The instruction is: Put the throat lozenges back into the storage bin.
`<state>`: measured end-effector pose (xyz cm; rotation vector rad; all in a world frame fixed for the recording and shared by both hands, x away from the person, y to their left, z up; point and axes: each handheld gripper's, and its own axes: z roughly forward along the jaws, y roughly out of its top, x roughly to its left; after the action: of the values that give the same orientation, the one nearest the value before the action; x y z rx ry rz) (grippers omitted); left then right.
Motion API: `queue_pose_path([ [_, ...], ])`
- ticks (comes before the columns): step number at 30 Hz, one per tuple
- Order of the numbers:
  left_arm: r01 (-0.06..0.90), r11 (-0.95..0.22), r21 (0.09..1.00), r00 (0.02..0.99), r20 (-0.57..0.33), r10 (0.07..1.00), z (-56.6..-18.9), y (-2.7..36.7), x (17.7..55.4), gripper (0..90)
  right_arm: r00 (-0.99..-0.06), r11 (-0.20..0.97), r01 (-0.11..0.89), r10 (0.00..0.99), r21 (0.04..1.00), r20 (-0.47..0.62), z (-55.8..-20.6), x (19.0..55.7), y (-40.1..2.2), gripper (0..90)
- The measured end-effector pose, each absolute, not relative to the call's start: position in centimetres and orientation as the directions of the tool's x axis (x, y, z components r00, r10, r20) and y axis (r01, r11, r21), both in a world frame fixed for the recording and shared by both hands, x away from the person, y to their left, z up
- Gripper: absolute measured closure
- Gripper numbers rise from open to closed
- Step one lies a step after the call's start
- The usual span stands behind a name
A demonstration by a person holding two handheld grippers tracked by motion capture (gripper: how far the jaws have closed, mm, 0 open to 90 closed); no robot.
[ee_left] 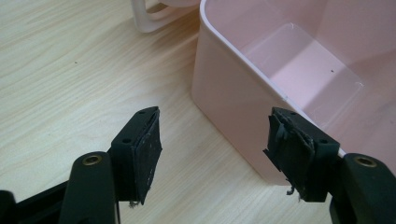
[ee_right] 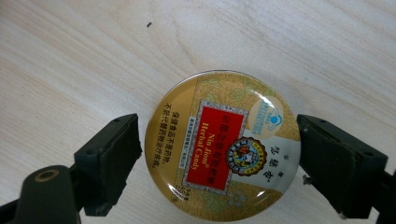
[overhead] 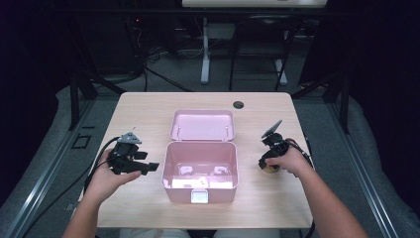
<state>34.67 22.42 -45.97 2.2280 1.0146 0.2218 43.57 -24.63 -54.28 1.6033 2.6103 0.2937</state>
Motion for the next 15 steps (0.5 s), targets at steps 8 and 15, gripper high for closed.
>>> queue_pose_path([
  [8,0.609,-0.468,0.641,0.68,-0.118,0.724,-45.9,22.55,34.66,34.7,-0.447,0.434,0.883,0.893,0.176,0.043,-54.82,43.71,-24.58,15.9],
  [15,0.609,-0.473,0.637,0.683,-0.118,0.72,-45.97,22.46,34.69,34.7,-0.443,0.432,0.888,0.896,0.159,0.042,-54.97,43.81,-24.55,17.6],
])
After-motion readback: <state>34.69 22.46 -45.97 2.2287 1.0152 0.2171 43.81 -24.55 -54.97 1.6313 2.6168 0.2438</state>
